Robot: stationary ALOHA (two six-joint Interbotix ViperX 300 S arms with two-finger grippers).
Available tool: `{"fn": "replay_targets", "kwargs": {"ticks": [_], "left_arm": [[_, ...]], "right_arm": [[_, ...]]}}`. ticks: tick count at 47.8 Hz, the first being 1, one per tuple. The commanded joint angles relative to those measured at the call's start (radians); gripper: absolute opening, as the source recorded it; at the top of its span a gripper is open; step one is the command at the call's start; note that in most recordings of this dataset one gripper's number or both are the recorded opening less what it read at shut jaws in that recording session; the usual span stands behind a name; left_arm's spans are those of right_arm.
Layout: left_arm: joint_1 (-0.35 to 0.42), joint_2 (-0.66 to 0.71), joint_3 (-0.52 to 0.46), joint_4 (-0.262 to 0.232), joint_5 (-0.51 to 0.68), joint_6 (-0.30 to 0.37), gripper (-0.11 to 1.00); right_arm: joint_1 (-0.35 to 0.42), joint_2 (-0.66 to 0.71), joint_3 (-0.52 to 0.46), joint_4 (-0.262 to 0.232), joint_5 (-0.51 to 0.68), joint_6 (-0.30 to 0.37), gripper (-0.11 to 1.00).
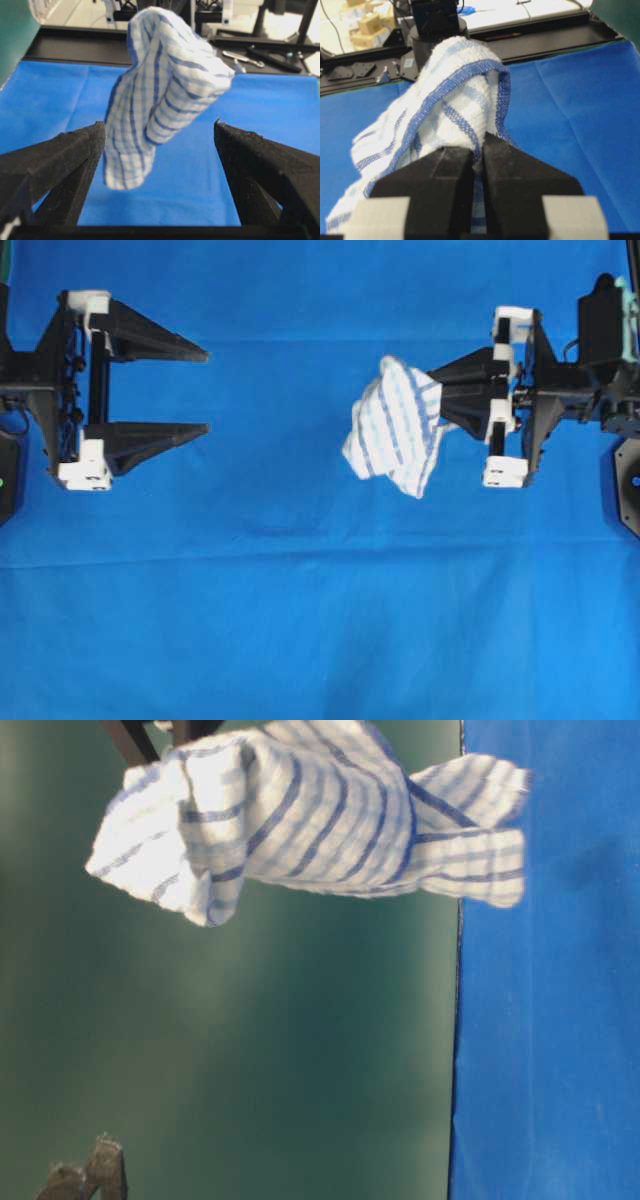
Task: Hand over the towel.
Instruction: 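Lower the towel with the right gripper onto the table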
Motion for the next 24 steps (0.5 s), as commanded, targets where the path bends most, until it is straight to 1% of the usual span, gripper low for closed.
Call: {"fn": "replay_targets", "kwargs": {"ticks": [1, 8, 13, 20, 24], "left_arm": [[0.002, -0.011, -0.006, -0.002, -0.005, 0.002, 0.92], [0.002, -0.011, -0.003, -0.002, 0.0, 0.002, 0.92], [0.002, -0.011, -0.003, 0.0, 0.003, 0.0, 0.92], [0.002, -0.009, -0.003, -0.002, 0.005, 0.002, 0.92], [0.002, -0.008, -0.003, -0.002, 0.005, 0.002, 0.92]], "right_arm": [[0.0, -0.006, -0.014, 0.005, -0.003, 0.002, 0.04], [-0.003, 0.009, -0.025, 0.005, -0.006, 0.002, 0.04], [-0.026, 0.031, -0.038, 0.005, 0.017, 0.0, 0.04], [-0.081, 0.11, -0.092, 0.005, 0.13, 0.0, 0.04], [-0.101, 0.196, -0.156, 0.0, 0.229, -0.012, 0.04]]}}
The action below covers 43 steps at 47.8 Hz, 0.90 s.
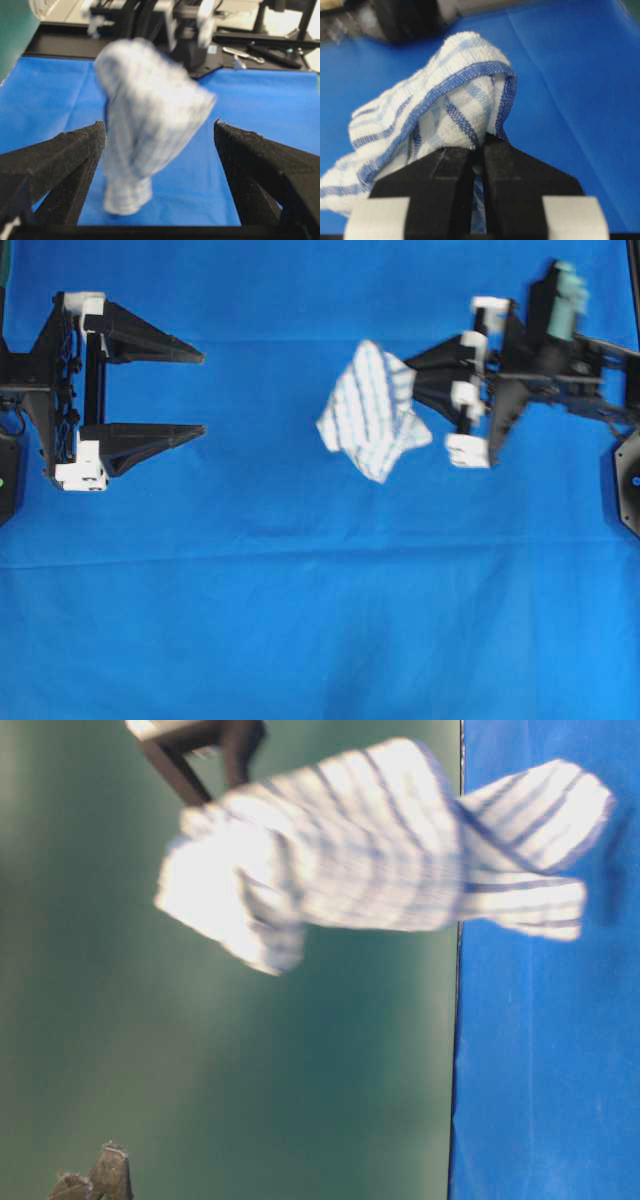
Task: Hand over the towel.
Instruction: 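Lower the towel with the right gripper onto the table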
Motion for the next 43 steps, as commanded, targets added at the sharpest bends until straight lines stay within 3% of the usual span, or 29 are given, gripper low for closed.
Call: {"fn": "replay_targets", "kwargs": {"ticks": [1, 11, 22, 43], "left_arm": [[0.0, -0.002, -0.009, 0.0, -0.005, 0.003, 0.92], [0.0, -0.005, -0.008, 0.0, -0.005, 0.002, 0.92], [0.0, -0.005, -0.005, 0.0, -0.003, 0.003, 0.92], [0.0, -0.005, -0.002, 0.0, 0.011, 0.006, 0.92]], "right_arm": [[-0.015, 0.074, -0.083, -0.003, 0.092, -0.014, 0.04], [-0.02, 0.296, -0.232, -0.055, 0.307, -0.02, 0.04], [-0.02, 0.485, -0.31, -0.074, 0.356, -0.021, 0.04], [-0.02, 0.515, -0.33, -0.074, 0.357, -0.017, 0.04]]}}
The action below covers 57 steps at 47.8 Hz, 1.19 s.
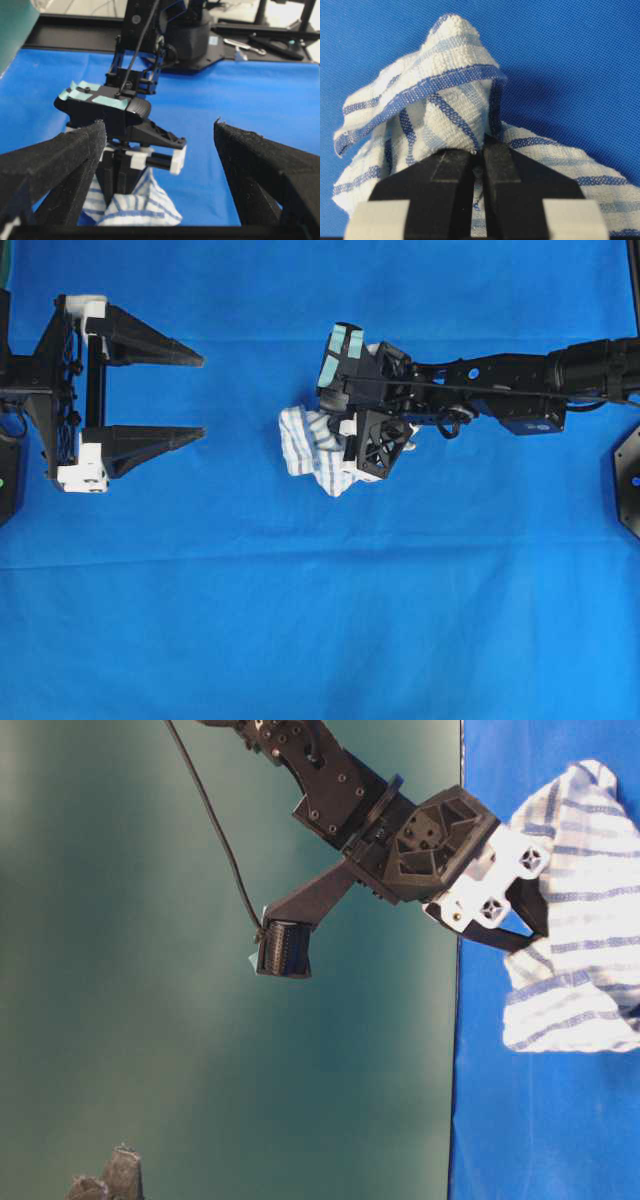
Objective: Hand over the towel.
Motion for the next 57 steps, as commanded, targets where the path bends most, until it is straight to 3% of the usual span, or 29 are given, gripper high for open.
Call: {"fn": "replay_targets", "kwargs": {"ticks": [1, 10, 18, 22, 38, 57], "left_arm": [[0.003, -0.005, -0.012, 0.0, -0.003, 0.002, 0.92], [0.002, -0.005, -0.011, -0.002, -0.005, -0.002, 0.92], [0.002, -0.005, -0.009, -0.002, -0.003, -0.002, 0.92], [0.002, -0.005, -0.011, 0.0, -0.002, -0.002, 0.92], [0.002, -0.005, -0.009, -0.002, 0.003, -0.002, 0.92], [0.002, -0.006, -0.009, 0.0, 0.006, 0.005, 0.92]], "right_arm": [[-0.002, -0.018, -0.02, -0.002, -0.003, 0.005, 0.04], [-0.002, -0.018, -0.02, -0.002, -0.006, 0.015, 0.07], [0.003, -0.049, -0.012, -0.002, -0.009, 0.014, 0.56], [0.005, -0.081, -0.005, -0.002, -0.009, 0.014, 0.72], [0.005, -0.311, 0.051, -0.003, -0.038, 0.009, 0.72], [0.008, -0.626, 0.235, -0.018, -0.259, 0.005, 0.72]]}}
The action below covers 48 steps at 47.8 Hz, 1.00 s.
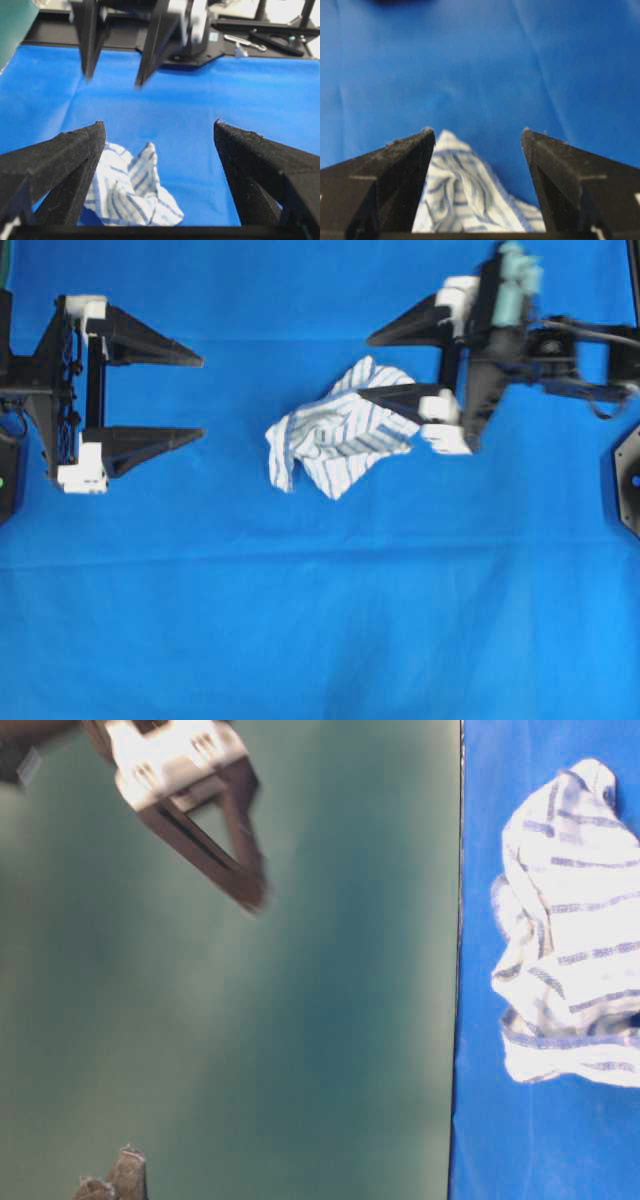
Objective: Hand over the towel.
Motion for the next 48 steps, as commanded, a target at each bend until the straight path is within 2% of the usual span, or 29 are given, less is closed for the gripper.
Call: {"fn": "replay_targets", "kwargs": {"ticks": [1, 7, 25, 39, 48], "left_arm": [[0.002, -0.006, -0.009, -0.002, -0.005, 0.003, 0.92], [0.011, -0.005, -0.011, 0.0, -0.008, 0.003, 0.92], [0.012, -0.021, -0.005, 0.0, -0.002, 0.006, 0.91], [0.014, -0.181, 0.052, 0.0, 0.107, 0.017, 0.91], [0.028, -0.327, 0.155, 0.0, 0.135, 0.017, 0.91]], "right_arm": [[0.003, -0.064, 0.025, -0.003, -0.058, -0.002, 0.72], [0.003, -0.087, 0.048, -0.002, -0.107, -0.002, 0.72], [0.003, -0.094, 0.055, -0.002, -0.103, -0.003, 0.72], [0.003, -0.305, 0.156, -0.002, -0.048, -0.003, 0.72], [0.003, -0.508, 0.282, 0.0, -0.023, 0.002, 0.72]]}}
